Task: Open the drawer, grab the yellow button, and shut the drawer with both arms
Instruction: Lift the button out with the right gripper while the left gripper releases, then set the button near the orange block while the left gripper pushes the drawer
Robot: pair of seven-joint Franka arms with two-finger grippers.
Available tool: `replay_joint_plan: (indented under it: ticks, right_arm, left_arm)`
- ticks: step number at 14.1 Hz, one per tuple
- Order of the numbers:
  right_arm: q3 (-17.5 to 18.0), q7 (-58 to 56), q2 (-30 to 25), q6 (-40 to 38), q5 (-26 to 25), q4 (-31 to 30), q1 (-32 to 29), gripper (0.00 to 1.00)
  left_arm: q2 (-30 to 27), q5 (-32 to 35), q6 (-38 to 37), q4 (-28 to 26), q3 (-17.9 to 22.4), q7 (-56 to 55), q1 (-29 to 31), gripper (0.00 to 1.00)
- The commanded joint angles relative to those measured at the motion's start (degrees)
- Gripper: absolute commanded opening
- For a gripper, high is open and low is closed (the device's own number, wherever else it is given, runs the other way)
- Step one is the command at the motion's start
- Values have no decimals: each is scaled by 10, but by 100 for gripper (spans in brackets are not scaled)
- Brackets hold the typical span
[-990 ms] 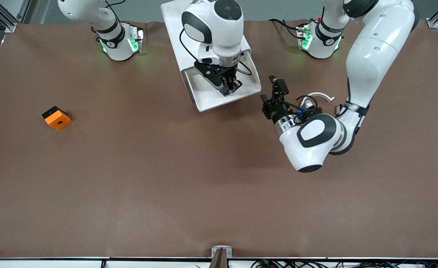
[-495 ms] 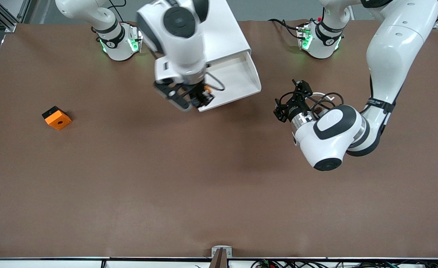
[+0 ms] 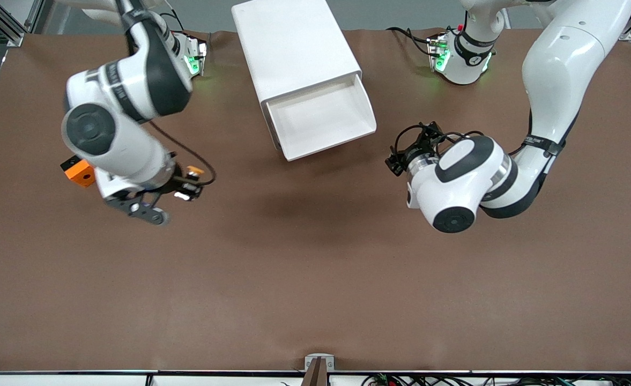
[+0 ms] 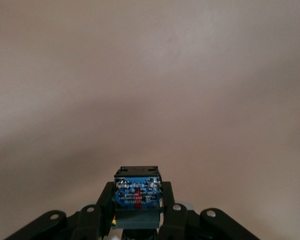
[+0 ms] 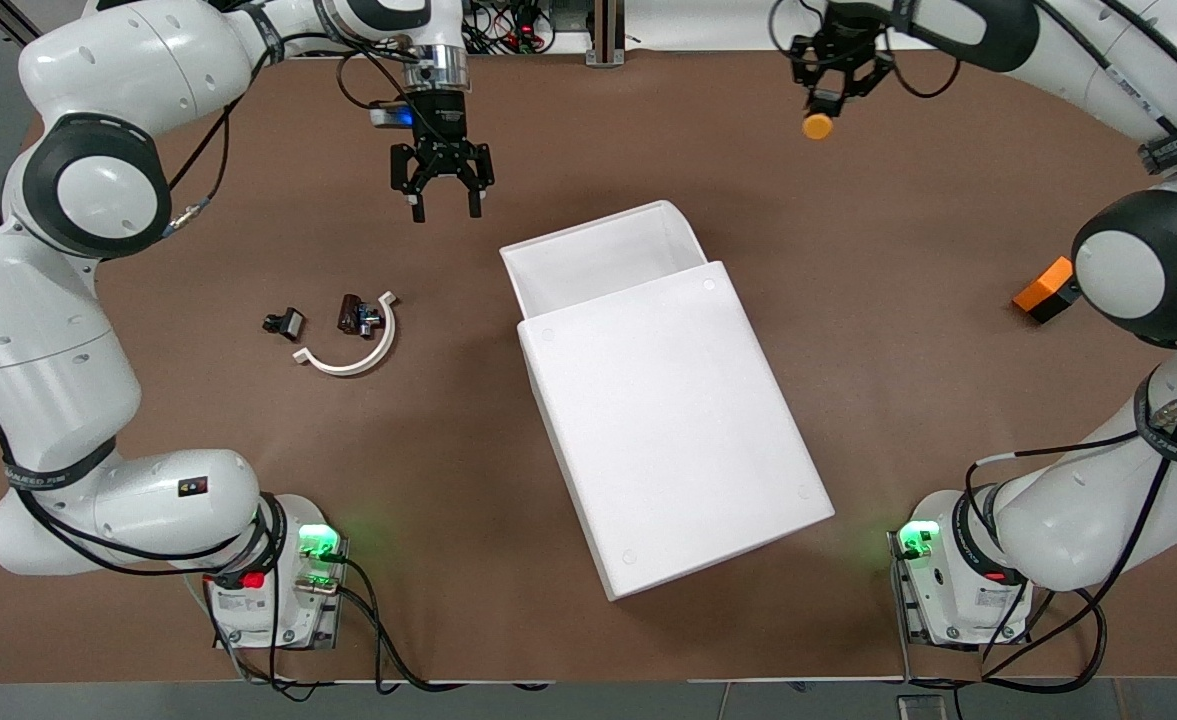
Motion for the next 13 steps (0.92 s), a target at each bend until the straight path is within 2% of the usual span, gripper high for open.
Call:
replay_joint_plan:
  ticks: [1, 4, 6, 9, 13]
  right_arm:
    - [13, -121, -29, 55, -13, -68, -69, 0]
    - [13, -239, -25, 163, -21, -140, -151, 0]
    - [14, -298, -23, 241, -21, -195, -191, 0]
    - [14, -334, -23, 362, -21, -289, -221, 0]
    - [15, -354, -14, 478, -18, -372, -236, 0]
  left_arm:
    - [-32, 41, 37, -39, -51, 13, 27, 100]
    - [-35, 66, 42, -38, -86, 13, 32, 100]
    - [-49, 90, 95, -45, -100, 14, 34, 100]
    - [-79, 96, 190, -80, -100, 16, 30, 100]
    - [-80, 186, 270, -92, -104, 25, 24, 100]
